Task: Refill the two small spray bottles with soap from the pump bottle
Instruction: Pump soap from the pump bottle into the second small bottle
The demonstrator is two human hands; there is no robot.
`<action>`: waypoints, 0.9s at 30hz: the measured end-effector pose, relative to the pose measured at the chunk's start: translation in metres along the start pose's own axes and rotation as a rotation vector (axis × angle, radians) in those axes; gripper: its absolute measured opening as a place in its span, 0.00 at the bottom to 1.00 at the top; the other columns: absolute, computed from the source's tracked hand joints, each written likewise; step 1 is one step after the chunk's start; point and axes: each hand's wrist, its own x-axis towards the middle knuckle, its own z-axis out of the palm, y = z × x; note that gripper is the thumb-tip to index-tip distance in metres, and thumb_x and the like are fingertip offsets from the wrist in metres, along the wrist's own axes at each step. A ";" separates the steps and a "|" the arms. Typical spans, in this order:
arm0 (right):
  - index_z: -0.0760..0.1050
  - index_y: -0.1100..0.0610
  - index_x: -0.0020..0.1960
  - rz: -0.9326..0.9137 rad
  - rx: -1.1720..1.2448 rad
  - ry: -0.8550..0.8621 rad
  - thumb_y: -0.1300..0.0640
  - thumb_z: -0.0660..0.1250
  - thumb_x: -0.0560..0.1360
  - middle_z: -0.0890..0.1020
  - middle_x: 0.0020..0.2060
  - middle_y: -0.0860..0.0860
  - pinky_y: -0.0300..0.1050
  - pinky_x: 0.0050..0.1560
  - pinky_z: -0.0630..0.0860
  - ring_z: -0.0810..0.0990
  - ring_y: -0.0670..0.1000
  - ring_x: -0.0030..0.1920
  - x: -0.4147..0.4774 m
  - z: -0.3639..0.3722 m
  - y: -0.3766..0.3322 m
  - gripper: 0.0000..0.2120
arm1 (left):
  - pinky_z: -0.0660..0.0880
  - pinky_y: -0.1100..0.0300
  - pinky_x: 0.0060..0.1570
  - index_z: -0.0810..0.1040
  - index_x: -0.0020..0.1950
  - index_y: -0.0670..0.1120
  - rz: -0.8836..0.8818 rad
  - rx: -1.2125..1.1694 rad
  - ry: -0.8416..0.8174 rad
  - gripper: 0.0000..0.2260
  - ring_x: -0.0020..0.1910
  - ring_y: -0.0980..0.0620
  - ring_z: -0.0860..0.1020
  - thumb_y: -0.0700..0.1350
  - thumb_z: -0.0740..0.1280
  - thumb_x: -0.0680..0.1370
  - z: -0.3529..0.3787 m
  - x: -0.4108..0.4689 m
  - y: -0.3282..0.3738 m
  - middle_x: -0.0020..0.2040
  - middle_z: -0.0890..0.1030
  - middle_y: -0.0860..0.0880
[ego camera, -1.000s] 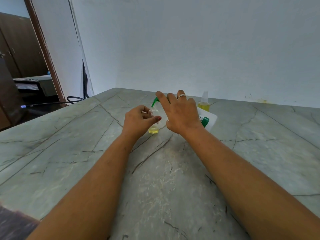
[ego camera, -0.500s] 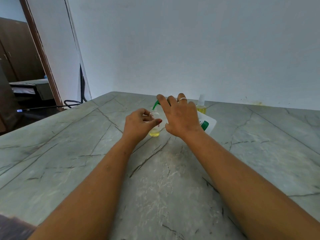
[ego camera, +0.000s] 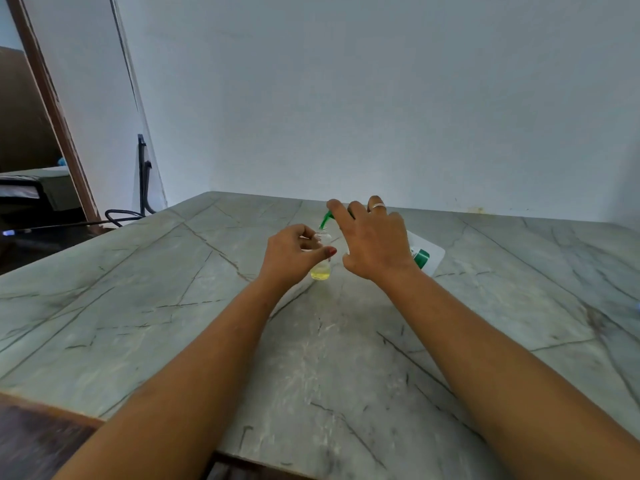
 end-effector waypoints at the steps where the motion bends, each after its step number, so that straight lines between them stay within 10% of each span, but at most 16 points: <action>1: 0.55 0.50 0.71 0.007 0.003 -0.007 0.48 0.72 0.66 0.75 0.59 0.54 0.53 0.47 0.75 0.71 0.60 0.61 -0.003 -0.002 0.003 0.39 | 0.78 0.60 0.44 0.75 0.46 0.49 0.003 0.005 -0.006 0.15 0.42 0.54 0.80 0.51 0.76 0.67 0.003 -0.001 0.002 0.43 0.80 0.51; 27: 0.54 0.51 0.72 0.014 -0.138 -0.002 0.46 0.71 0.66 0.75 0.58 0.55 0.51 0.44 0.76 0.73 0.60 0.58 -0.043 -0.003 0.040 0.40 | 0.71 0.75 0.31 0.73 0.43 0.53 0.035 -0.082 -0.075 0.14 0.37 0.63 0.78 0.51 0.76 0.67 0.044 -0.019 0.019 0.39 0.78 0.59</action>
